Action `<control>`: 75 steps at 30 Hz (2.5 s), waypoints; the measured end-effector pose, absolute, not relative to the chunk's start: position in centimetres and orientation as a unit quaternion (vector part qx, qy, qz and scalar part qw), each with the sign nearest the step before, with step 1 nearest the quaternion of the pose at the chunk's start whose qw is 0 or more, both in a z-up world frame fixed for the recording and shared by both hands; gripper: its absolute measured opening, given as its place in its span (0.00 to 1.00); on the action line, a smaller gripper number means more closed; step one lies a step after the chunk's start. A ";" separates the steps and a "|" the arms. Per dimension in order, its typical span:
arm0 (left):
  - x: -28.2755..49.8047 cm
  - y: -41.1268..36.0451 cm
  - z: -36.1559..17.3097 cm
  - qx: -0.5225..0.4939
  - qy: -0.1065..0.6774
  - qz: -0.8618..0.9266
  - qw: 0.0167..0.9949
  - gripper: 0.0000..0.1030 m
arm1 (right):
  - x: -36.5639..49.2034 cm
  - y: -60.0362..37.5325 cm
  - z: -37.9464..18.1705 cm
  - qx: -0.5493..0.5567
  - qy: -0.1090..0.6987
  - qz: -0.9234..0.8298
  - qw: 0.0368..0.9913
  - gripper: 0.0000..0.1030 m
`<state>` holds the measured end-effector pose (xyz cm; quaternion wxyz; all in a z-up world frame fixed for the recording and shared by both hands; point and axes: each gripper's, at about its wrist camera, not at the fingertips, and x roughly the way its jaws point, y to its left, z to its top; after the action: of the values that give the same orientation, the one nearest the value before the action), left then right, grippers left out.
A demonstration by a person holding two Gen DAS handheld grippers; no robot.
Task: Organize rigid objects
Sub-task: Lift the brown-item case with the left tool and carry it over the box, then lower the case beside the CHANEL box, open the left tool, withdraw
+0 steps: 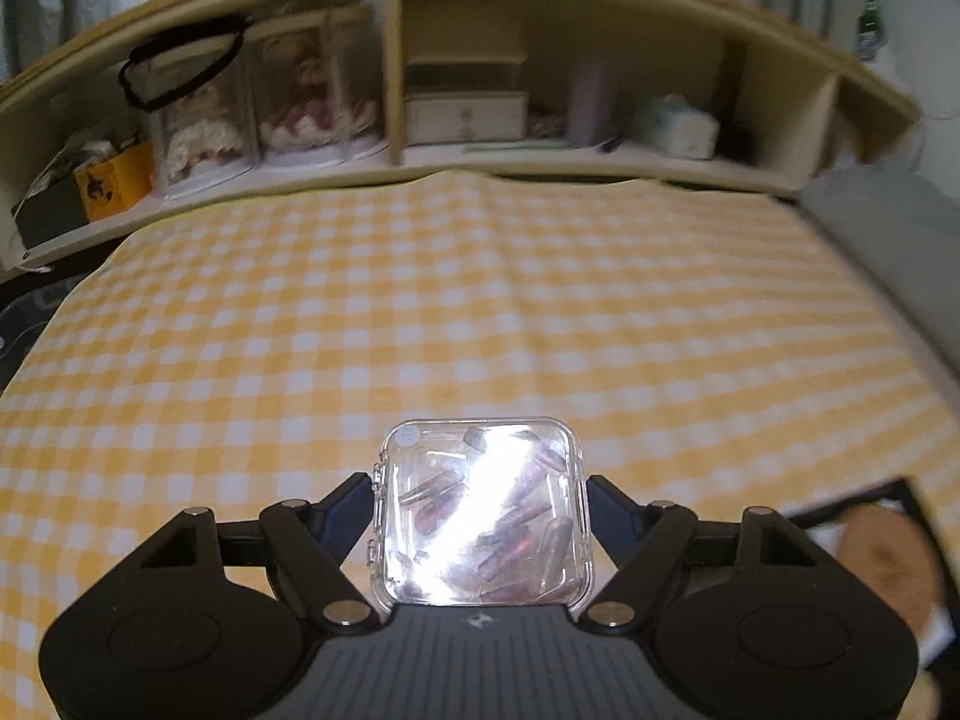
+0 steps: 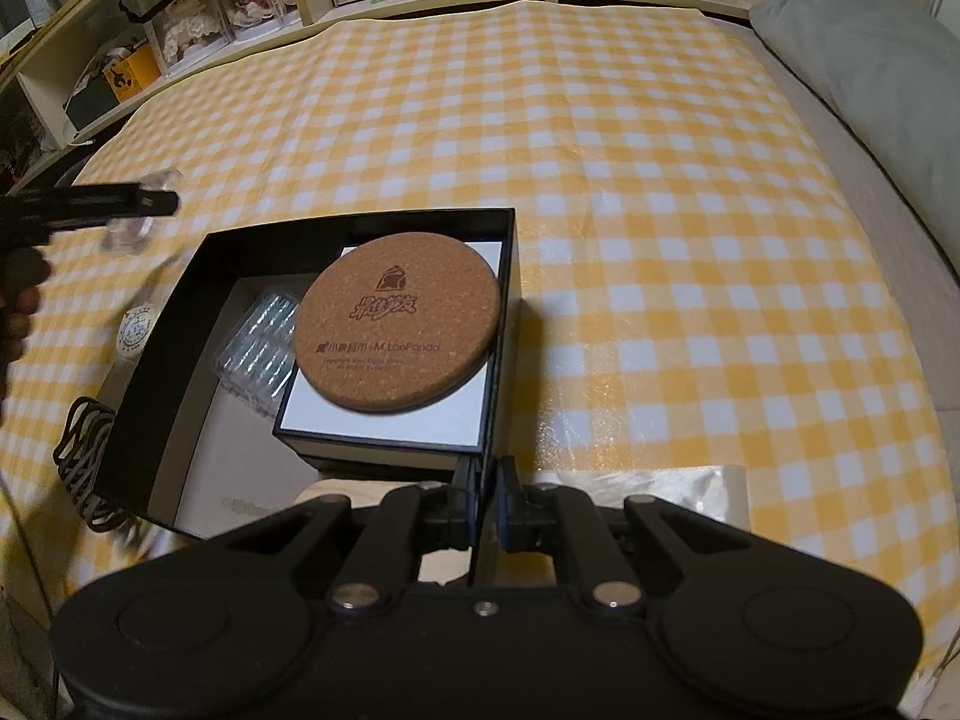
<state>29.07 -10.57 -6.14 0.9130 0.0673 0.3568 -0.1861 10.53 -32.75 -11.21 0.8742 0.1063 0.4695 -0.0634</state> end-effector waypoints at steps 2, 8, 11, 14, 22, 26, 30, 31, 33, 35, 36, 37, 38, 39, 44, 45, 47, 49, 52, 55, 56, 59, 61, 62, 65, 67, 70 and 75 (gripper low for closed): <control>27.1 -11.2 -5.0 0.067 0.354 -0.204 0.910 0.74 | 10.5 -32.7 -11.2 0.106 0.469 -0.064 0.874 0.07; 21.9 -13.3 -3.7 0.078 0.359 -0.270 0.890 0.75 | 10.5 -32.6 -11.2 0.104 0.469 -0.065 0.875 0.07; 20.0 -14.5 -3.9 0.093 0.356 -0.288 0.884 0.75 | 10.5 -32.6 -11.2 0.105 0.469 -0.065 0.874 0.07; 19.1 -15.7 -4.7 0.100 0.357 -0.299 0.879 0.75 | 10.5 -32.5 -11.2 0.102 0.469 -0.066 0.875 0.07; 20.6 -17.7 -6.7 0.102 0.364 -0.303 0.875 0.75 | 10.4 -32.4 -11.2 0.097 0.470 -0.067 0.875 0.07; 21.5 -17.9 -7.5 0.090 0.378 -0.299 0.872 0.75 | 10.4 -32.5 -11.1 0.095 0.471 -0.067 0.874 0.07; 21.8 -17.9 -8.3 0.089 0.391 -0.294 0.867 0.75 | 10.4 -32.5 -11.1 0.095 0.472 -0.067 0.874 0.07; 21.8 -17.8 -8.4 0.087 0.392 -0.293 0.868 0.75 | 10.4 -32.6 -11.1 0.095 0.472 -0.067 0.874 0.07; 22.0 -17.9 -8.5 0.089 0.393 -0.293 0.867 0.75 | 10.4 -32.5 -11.1 0.095 0.471 -0.067 0.874 0.07; 22.1 -18.0 -8.6 0.088 0.392 -0.292 0.868 0.75 | 10.4 -32.6 -11.1 0.094 0.472 -0.067 0.874 0.07; 22.1 -18.0 -8.6 0.088 0.392 -0.293 0.867 0.75 | 10.4 -32.6 -11.1 0.094 0.471 -0.067 0.874 0.07; 22.1 -18.0 -8.6 0.089 0.392 -0.293 0.868 0.75 | 10.5 -32.6 -11.1 0.094 0.472 -0.067 0.874 0.07; 22.2 -17.9 -8.6 0.089 0.392 -0.293 0.868 0.75 | 10.5 -32.6 -11.1 0.094 0.472 -0.067 0.874 0.07; 22.2 -17.9 -8.6 0.091 0.391 -0.293 0.868 0.75 | 10.5 -32.6 -11.1 0.094 0.472 -0.067 0.874 0.07; 22.7 -17.8 -8.7 0.084 0.381 -0.292 0.873 0.76 | 10.5 -32.6 -11.1 0.094 0.472 -0.067 0.874 0.07; 22.8 -17.7 -8.7 0.082 0.383 -0.293 0.872 0.76 | 10.5 -32.6 -11.1 0.094 0.471 -0.067 0.874 0.07; 22.9 -17.7 -8.6 0.079 0.384 -0.296 0.871 0.79 | 10.5 -32.6 -11.1 0.094 0.472 -0.067 0.874 0.07; 22.7 -17.8 -8.5 0.082 0.384 -0.299 0.870 0.83 | 10.5 -32.5 -11.1 0.094 0.472 -0.067 0.874 0.07; 22.5 -17.9 -8.4 0.089 0.385 -0.298 0.869 0.84 | 10.5 -32.5 -11.1 0.094 0.471 -0.067 0.874 0.07; 22.6 -17.8 -8.3 0.085 0.391 -0.299 0.866 0.84 | 10.5 -32.5 -11.1 0.094 0.472 -0.068 0.874 0.07; 22.6 -17.8 -8.3 0.083 0.393 -0.299 0.865 0.84 | 10.5 -32.5 -11.1 0.094 0.472 -0.068 0.874 0.07; 22.5 -17.7 -8.1 0.084 0.397 -0.297 0.865 0.84 | 10.5 -32.5 -11.1 0.094 0.472 -0.067 0.874 0.07; 22.4 -17.7 -8.0 0.084 0.399 -0.295 0.864 0.85 | 10.5 -32.5 -11.1 0.094 0.471 -0.068 0.874 0.07; 22.4 -17.7 -7.9 0.084 0.401 -0.294 0.863 0.85 | 10.4 -32.5 -11.1 0.094 0.471 -0.068 0.874 0.07; 22.1 -17.7 -7.8 0.086 0.407 -0.291 0.862 0.85 | 10.5 -32.5 -11.1 0.094 0.471 -0.068 0.874 0.07; 21.9 -17.7 -7.6 0.085 0.411 -0.292 0.860 0.89 | 10.5 -32.5 -11.1 0.094 0.471 -0.068 0.874 0.07; 21.6 -17.7 -7.3 0.085 0.413 -0.289 0.859 0.92 | 10.4 -32.5 -11.1 0.094 0.471 -0.067 0.874 0.07; 21.0 -17.5 -6.5 0.084 0.418 -0.291 0.856 0.97 | 10.4 -32.5 -11.1 0.094 0.471 -0.068 0.874 0.07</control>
<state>20.98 -17.54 -6.53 0.8562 0.0836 0.4185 -0.2913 10.41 -32.46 -11.08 0.8743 0.0936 0.4714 -0.0677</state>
